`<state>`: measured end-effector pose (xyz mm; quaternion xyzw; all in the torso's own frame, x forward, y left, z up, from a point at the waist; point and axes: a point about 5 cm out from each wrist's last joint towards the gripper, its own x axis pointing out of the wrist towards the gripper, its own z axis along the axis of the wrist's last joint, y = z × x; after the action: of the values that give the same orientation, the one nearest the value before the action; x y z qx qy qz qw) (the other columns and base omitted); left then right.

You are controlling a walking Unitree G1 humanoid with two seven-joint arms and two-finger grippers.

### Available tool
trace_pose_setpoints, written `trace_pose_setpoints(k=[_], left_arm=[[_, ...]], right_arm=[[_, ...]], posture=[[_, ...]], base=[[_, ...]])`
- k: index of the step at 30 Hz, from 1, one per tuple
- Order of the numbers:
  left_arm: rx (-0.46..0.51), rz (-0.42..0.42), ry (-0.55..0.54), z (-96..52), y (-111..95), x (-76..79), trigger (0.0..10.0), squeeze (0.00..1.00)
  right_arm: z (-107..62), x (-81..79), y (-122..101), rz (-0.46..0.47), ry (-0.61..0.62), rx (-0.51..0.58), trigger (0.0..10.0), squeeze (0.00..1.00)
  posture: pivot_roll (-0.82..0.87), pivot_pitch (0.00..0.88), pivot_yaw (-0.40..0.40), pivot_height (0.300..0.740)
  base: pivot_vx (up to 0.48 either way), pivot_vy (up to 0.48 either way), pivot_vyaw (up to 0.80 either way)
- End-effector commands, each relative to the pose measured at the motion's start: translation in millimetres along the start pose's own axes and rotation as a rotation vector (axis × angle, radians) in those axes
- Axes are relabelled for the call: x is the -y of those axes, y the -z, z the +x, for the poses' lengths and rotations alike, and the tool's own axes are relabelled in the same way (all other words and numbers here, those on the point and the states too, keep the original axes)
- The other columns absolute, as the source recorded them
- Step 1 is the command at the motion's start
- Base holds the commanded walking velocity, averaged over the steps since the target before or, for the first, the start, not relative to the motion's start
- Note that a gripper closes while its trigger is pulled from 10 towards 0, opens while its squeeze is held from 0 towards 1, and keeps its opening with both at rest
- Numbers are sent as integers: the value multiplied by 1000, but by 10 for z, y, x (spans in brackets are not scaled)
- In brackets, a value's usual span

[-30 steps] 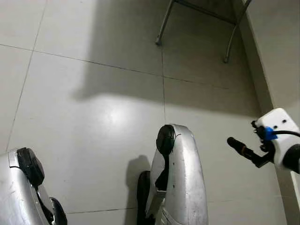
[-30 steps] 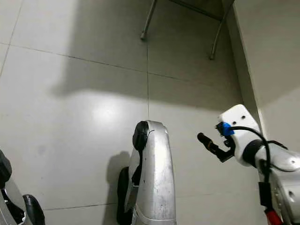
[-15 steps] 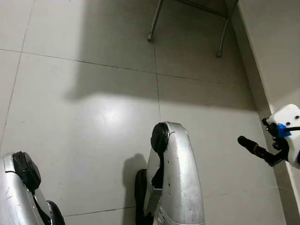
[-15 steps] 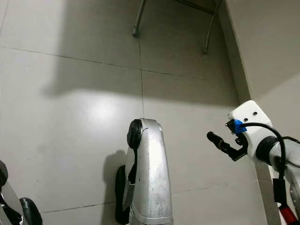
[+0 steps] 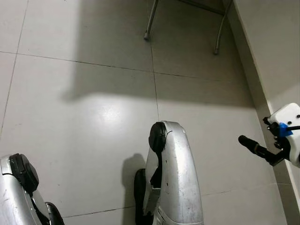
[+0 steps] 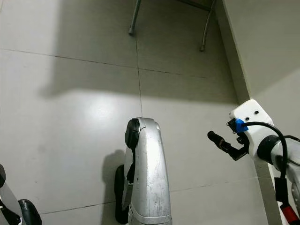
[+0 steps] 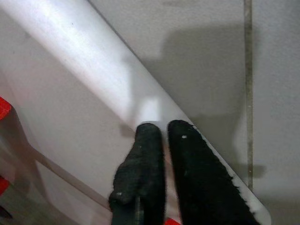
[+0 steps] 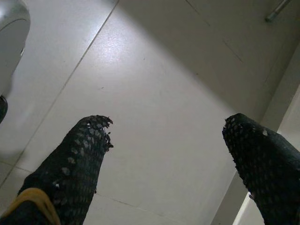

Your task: Building children table

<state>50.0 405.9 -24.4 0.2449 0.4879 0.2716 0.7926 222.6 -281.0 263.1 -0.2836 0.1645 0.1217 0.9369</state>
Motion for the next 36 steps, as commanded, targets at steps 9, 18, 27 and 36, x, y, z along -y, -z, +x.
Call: trace_pose_setpoints(k=[9, 18, 27, 36], left_arm=[[0, -5, 59, -31, 34, 238, 0, 0], [297, -138, 113, 49, -734, 375, 10000, 0], [549, -159, 134, -28, -1166, 223, 10000, 0], [593, -133, 79, -59, -1186, -121, 10000, 0]], right_arm=[[3, 34, 62, 24, 25, -14, 10000, 0], [100, -99, 117, 84, 52, 31, 10000, 0], [375, -301, 138, 198, 100, 119, 10000, 0], [522, -350, 123, 269, 129, 159, 10000, 0]], posture=[[-441, 535, -400, 300], [-340, 508, -368, 300], [-165, 426, -247, 300], [-74, 397, -191, 300]], base=[[0, 0, 0], [0, 0, 0], [0, 0, 0], [0, 0, 0]])
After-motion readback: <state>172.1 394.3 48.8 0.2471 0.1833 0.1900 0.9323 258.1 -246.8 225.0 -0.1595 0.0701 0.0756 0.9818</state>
